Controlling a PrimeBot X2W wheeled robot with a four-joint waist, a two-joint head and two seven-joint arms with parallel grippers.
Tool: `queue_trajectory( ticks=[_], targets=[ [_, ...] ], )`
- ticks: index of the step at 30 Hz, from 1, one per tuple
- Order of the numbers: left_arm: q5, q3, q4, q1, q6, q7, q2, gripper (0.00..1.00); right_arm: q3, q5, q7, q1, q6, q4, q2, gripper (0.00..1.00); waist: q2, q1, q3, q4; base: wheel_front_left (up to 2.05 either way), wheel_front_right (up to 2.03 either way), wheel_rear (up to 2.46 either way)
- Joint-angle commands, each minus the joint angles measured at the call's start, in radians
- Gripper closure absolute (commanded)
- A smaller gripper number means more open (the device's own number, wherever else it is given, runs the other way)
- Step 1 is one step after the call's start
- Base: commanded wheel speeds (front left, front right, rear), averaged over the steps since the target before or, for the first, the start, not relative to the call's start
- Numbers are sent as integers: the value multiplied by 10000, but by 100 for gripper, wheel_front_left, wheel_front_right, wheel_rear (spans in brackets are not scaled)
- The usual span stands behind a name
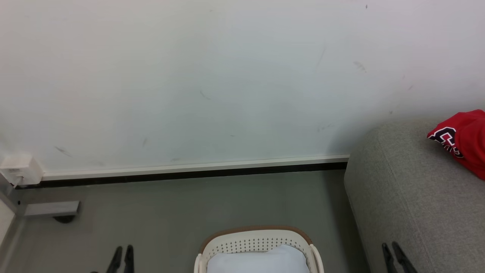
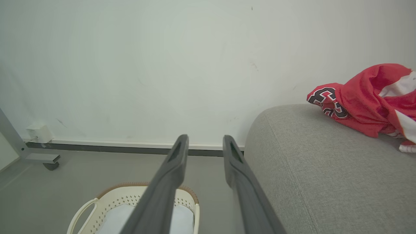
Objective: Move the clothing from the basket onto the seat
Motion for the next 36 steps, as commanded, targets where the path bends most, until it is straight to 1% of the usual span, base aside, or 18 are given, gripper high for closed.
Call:
queue_trajectory(
  ticks=[1, 3, 19, 36],
  targets=[
    [-38, 7, 67, -4, -5, 22, -19, 100, 8, 37, 3, 36, -2, 38, 4, 100, 0, 0, 1, 1, 0, 0, 0],
    [-110, -8, 223, 29, -11, 60, -76, 100, 6, 125, 20, 119, 0, 173, 14, 100, 0, 1, 3, 4, 0, 0, 0],
    [-3059, 248, 105, -342, -280, 853, -158, 100, -200, 3318, 675, -291, -4, 110, -130, 100, 0, 1, 74, 95, 0, 0, 0],
    [-5654, 458, -9, -647, -519, 1527, -234, 100, -420, 6066, 1283, -649, -7, 56, -221, 100, 0, 0, 150, 192, 0, 0, 0]
  ],
)
